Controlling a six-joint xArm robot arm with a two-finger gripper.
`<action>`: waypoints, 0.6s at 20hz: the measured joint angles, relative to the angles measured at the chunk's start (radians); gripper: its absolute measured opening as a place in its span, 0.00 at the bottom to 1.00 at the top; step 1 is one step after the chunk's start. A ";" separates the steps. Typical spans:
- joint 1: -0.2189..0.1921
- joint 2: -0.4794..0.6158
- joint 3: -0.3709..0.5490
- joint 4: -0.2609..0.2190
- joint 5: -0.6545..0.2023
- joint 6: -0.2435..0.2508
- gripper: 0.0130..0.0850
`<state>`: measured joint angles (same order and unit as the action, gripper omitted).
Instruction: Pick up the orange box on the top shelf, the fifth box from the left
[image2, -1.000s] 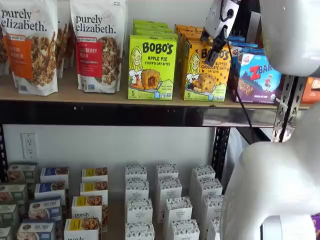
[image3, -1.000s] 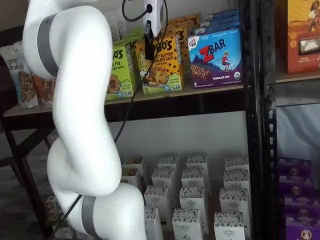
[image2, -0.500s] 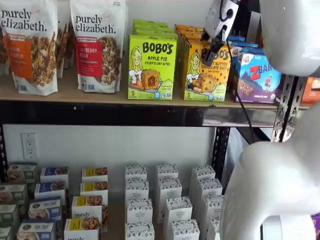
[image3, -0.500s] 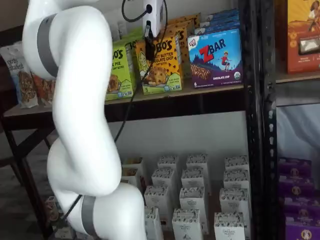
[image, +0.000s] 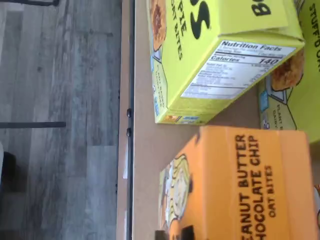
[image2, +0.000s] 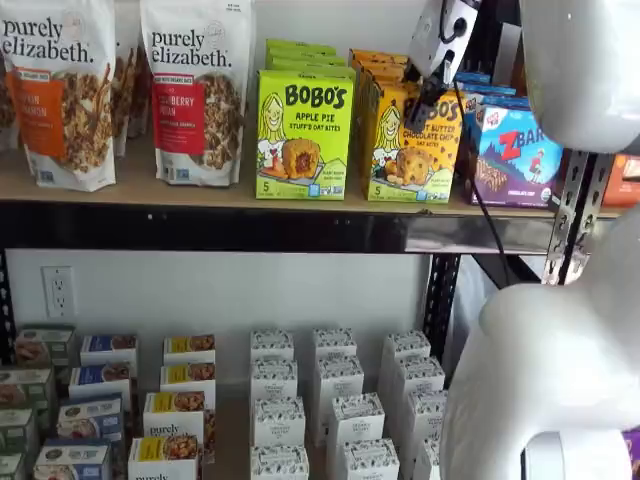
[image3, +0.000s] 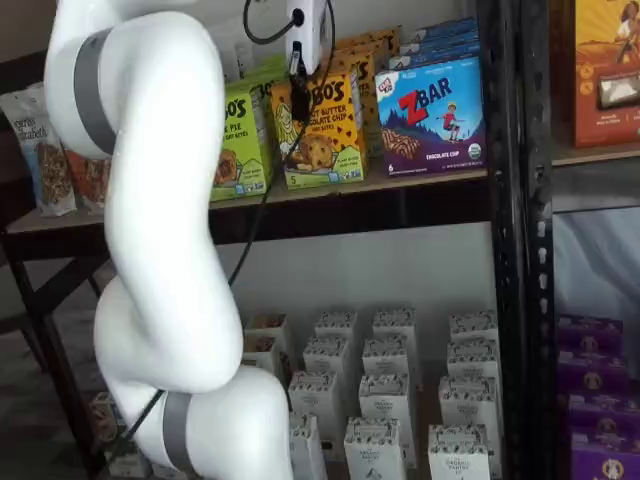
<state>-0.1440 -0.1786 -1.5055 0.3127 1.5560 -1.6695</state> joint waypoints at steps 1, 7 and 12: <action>0.000 0.000 0.000 0.002 0.000 0.000 0.61; 0.001 0.012 -0.015 -0.002 0.011 0.002 0.44; 0.001 0.018 -0.020 -0.003 0.010 0.001 0.44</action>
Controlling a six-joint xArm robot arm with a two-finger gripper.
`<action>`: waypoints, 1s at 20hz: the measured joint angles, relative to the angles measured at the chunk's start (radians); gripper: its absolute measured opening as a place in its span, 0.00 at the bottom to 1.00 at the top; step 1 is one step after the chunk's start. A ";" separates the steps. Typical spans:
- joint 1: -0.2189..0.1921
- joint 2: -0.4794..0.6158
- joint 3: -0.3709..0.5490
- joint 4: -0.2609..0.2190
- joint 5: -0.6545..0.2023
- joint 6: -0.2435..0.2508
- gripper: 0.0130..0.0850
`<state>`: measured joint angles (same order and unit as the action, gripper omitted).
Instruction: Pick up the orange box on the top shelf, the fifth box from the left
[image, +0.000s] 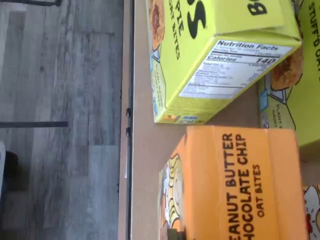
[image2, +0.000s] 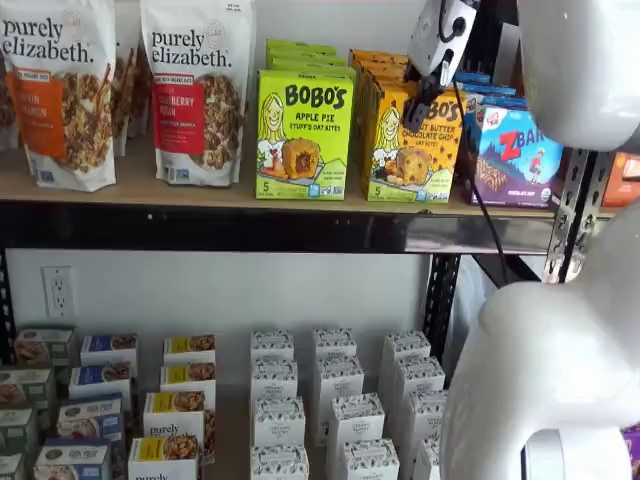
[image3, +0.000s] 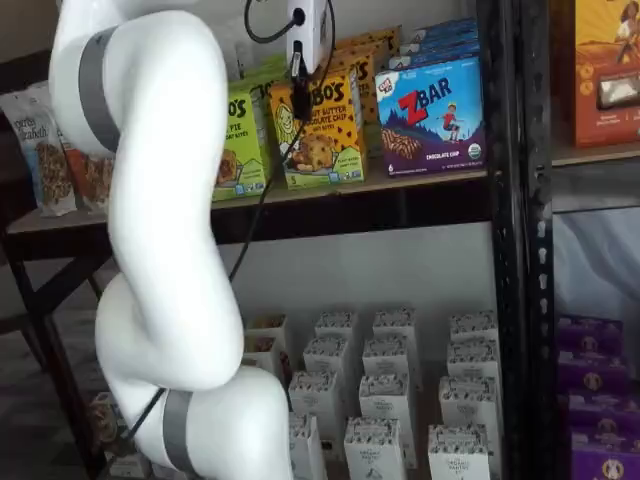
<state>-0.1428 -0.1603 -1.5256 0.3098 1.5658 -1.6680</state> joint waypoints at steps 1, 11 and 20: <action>0.000 -0.001 0.002 0.000 -0.004 0.000 0.44; -0.002 0.009 -0.020 -0.009 0.026 0.000 0.39; -0.023 -0.024 -0.043 0.004 0.148 -0.001 0.39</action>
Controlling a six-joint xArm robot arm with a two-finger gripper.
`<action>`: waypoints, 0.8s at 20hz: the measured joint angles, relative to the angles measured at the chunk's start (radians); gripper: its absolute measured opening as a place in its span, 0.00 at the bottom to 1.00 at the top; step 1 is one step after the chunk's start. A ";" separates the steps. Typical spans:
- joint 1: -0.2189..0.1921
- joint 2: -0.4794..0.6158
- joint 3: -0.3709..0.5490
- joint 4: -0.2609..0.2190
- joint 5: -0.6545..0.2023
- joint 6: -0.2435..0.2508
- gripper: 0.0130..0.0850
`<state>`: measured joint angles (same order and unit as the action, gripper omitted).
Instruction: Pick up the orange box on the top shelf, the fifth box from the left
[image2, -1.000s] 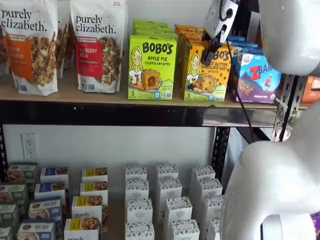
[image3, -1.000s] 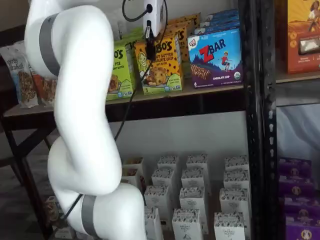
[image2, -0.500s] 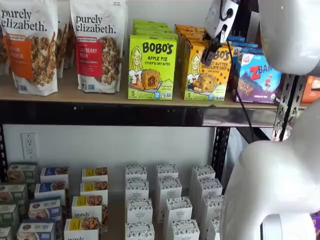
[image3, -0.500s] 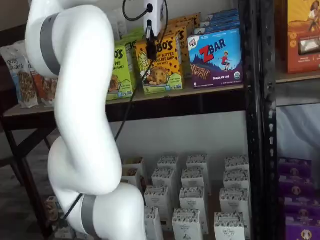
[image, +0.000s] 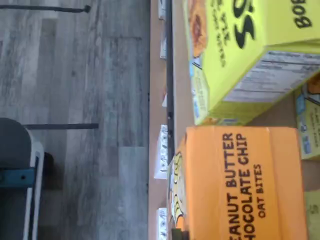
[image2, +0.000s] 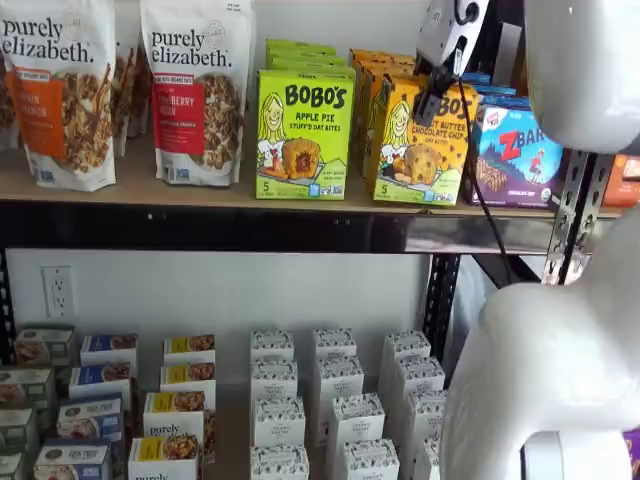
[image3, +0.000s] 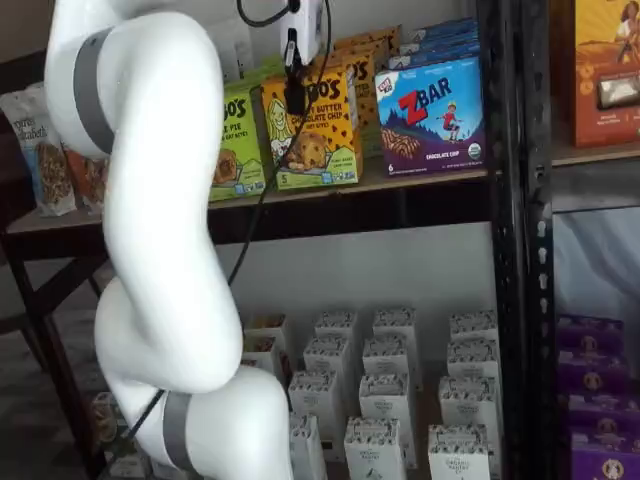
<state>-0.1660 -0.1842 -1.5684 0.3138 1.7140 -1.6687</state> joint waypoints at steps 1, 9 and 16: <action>-0.002 -0.011 0.005 0.000 0.012 0.000 0.39; -0.012 -0.112 0.065 -0.011 0.086 0.000 0.39; -0.037 -0.213 0.134 -0.021 0.138 -0.018 0.39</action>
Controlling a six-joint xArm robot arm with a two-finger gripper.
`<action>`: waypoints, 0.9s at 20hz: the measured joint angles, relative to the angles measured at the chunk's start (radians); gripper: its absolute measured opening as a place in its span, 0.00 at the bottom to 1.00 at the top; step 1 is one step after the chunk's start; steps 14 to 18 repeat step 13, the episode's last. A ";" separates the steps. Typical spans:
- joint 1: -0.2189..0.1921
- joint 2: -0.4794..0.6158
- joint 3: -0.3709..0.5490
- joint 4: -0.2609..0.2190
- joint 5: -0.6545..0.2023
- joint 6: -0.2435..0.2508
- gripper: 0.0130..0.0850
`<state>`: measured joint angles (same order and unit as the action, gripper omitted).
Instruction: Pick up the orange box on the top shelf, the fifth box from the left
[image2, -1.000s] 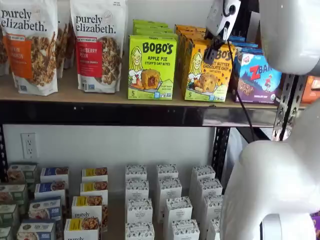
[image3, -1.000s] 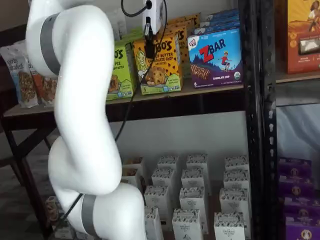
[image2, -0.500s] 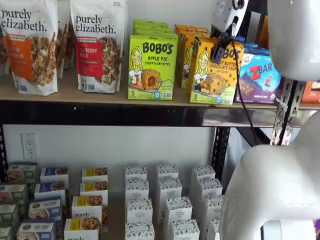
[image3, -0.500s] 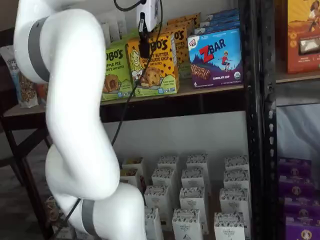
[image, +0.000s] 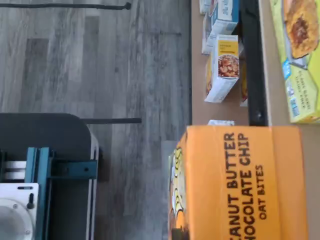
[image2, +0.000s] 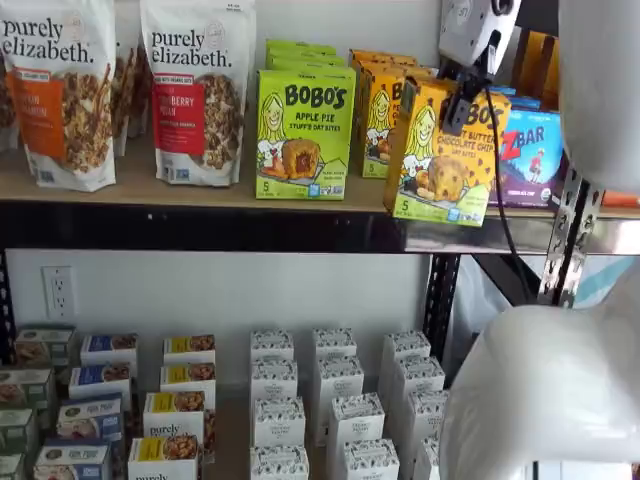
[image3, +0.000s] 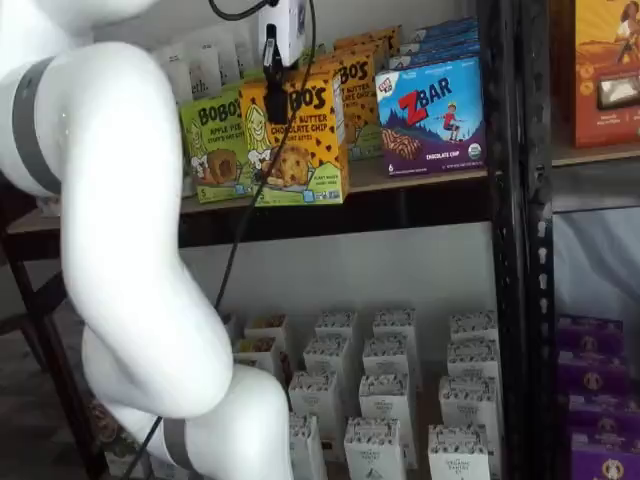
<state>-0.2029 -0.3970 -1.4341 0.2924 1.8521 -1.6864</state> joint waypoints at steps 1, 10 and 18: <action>-0.004 -0.013 0.009 -0.003 0.007 -0.004 0.39; -0.066 -0.121 0.116 -0.008 0.008 -0.064 0.39; -0.090 -0.133 0.133 -0.008 0.023 -0.088 0.39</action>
